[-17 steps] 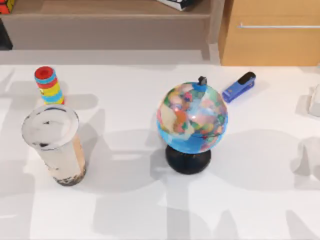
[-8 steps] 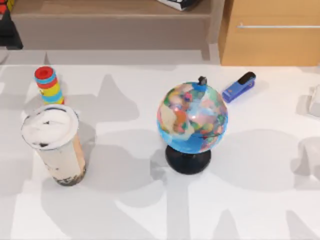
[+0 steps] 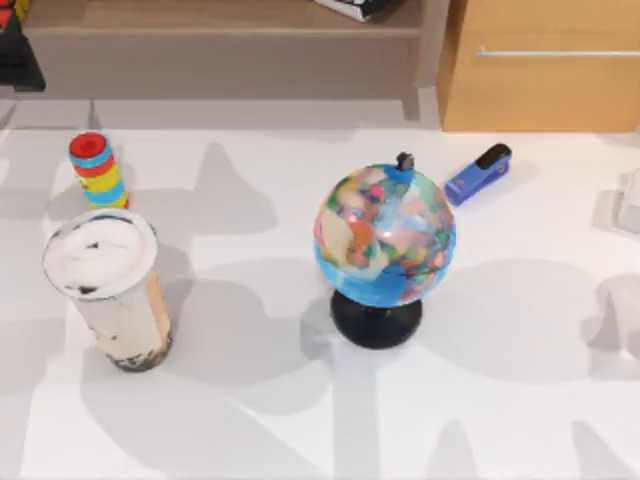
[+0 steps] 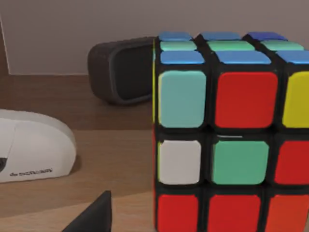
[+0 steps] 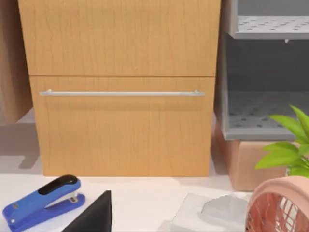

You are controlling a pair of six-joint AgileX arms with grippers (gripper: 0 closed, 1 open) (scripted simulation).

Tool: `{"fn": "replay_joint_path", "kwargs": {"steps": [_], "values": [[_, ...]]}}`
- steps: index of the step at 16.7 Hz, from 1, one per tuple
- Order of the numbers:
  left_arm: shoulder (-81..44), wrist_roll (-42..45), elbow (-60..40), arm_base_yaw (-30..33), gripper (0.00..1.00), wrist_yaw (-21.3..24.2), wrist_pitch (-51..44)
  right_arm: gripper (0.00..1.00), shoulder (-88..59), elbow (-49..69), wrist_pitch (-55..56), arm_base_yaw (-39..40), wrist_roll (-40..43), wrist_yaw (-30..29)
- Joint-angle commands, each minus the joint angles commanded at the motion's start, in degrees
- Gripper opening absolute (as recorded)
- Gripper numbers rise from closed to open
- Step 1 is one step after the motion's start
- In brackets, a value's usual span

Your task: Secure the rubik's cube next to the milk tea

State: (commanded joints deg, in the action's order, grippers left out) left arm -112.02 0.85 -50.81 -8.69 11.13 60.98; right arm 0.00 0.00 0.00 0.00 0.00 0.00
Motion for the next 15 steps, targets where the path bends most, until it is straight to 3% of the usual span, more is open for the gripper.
{"fn": "replay_joint_path", "kwargs": {"steps": [7, 12, 15], "values": [[-7.54, -0.06, -12.43, 1.11, 1.00, -1.04, -4.75, 1.00, 0.00, 0.00, 0.00, 0.00, 0.00, 0.00], [-8.48, -0.07, -13.89, 1.25, 1.00, -1.17, -5.32, 1.00, 0.00, 0.00, 0.00, 0.00, 0.00, 0.00], [-8.48, -0.07, -13.89, 1.25, 0.77, -1.17, -5.32, 1.00, 0.00, 0.00, 0.00, 0.00, 0.00, 0.00]]}}
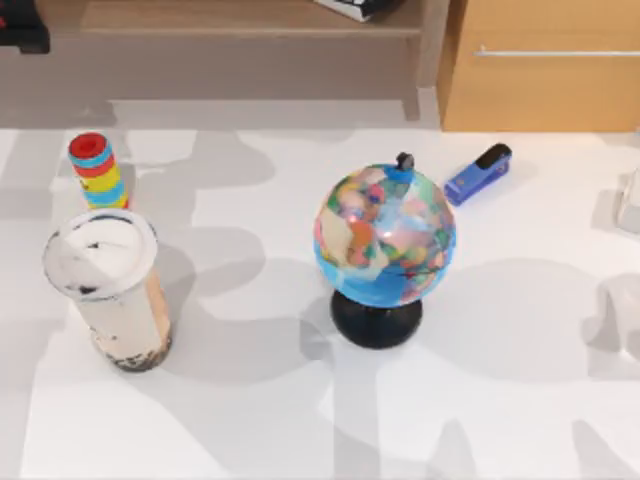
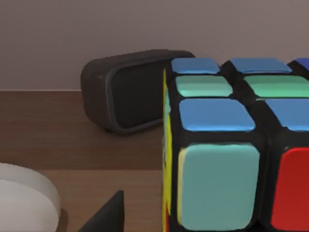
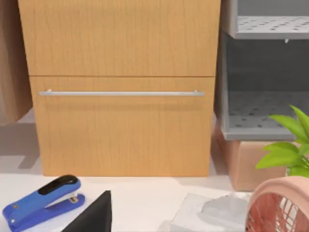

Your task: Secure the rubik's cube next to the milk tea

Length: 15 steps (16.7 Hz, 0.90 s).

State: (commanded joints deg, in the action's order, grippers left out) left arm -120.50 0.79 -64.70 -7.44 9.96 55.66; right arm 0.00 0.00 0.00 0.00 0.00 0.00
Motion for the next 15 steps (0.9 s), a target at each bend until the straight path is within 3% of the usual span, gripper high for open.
{"fn": "replay_joint_path", "kwargs": {"steps": [10, 15], "values": [[0.00, 0.00, 0.00, 0.00, 0.02, 0.00, 0.00, 1.00, 0.00, 0.00, 0.00, 0.00, 0.00, 0.00], [0.00, 0.00, 0.00, 0.00, 0.00, 0.00, 0.00, 1.00, 0.00, 0.00, 0.00, 0.00, 0.00, 0.00]]}}
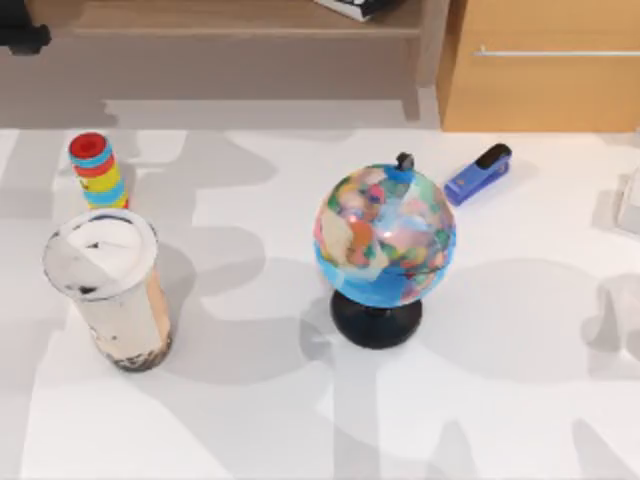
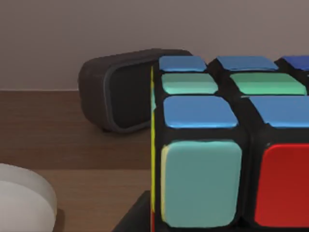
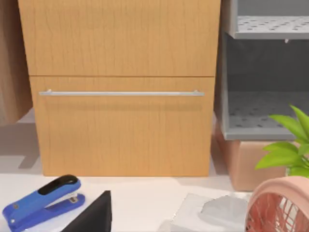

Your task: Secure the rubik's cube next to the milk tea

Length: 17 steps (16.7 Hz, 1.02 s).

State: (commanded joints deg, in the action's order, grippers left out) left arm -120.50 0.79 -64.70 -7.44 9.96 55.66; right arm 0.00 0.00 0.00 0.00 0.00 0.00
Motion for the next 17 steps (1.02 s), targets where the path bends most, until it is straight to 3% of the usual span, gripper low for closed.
{"fn": "replay_joint_path", "kwargs": {"steps": [13, 17], "values": [[1.35, 0.19, -0.35, -0.15, 0.00, -0.07, -1.91, 1.00, 0.00, 0.00, 0.00, 0.00, 0.00, 0.00], [4.53, 1.22, -2.77, -0.14, 0.00, -0.09, -7.89, 1.00, 0.00, 0.00, 0.00, 0.00, 0.00, 0.00]]}}
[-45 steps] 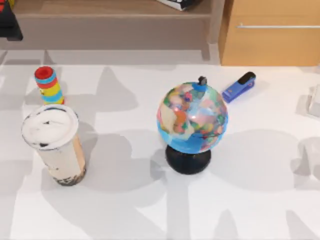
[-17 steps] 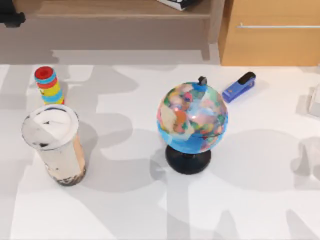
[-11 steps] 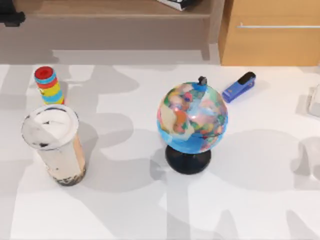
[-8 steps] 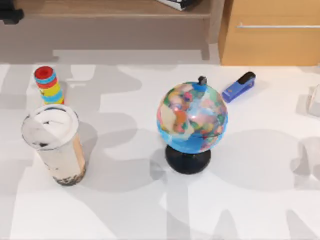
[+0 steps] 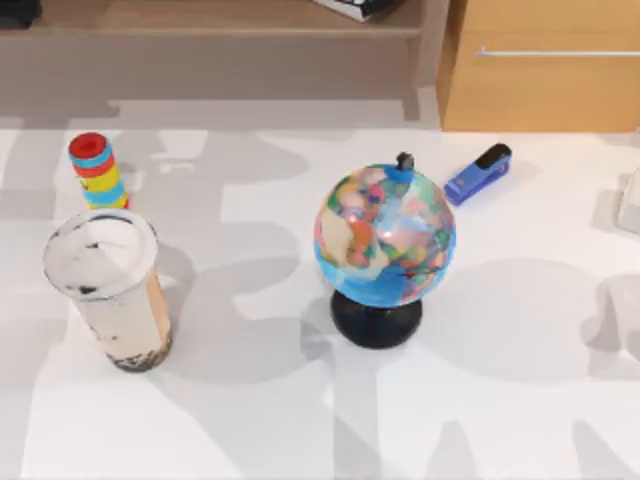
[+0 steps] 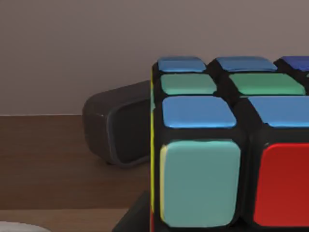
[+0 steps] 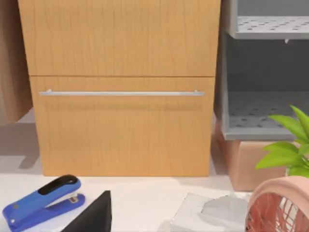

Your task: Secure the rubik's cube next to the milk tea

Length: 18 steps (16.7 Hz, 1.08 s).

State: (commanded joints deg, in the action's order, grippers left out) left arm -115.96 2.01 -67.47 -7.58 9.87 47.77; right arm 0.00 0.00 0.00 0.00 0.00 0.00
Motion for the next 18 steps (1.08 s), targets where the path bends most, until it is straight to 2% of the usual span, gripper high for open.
{"fn": "replay_joint_path", "kwargs": {"steps": [4, 10, 14, 18], "values": [[6.05, 2.16, -5.21, -0.64, 0.00, -0.58, -15.52, 1.00, 0.00, 0.00, 0.00, 0.00, 0.00, 0.00], [15.21, 5.61, -9.93, -2.02, 0.00, -3.00, -51.94, 1.00, 0.00, 0.00, 0.00, 0.00, 0.00, 0.00], [18.05, 7.30, -9.21, -2.57, 0.00, -5.33, -77.98, 1.00, 0.00, 0.00, 0.00, 0.00, 0.00, 0.00], [18.05, 8.20, -5.50, -2.59, 0.00, -7.68, -97.27, 1.00, 0.00, 0.00, 0.00, 0.00, 0.00, 0.00]]}}
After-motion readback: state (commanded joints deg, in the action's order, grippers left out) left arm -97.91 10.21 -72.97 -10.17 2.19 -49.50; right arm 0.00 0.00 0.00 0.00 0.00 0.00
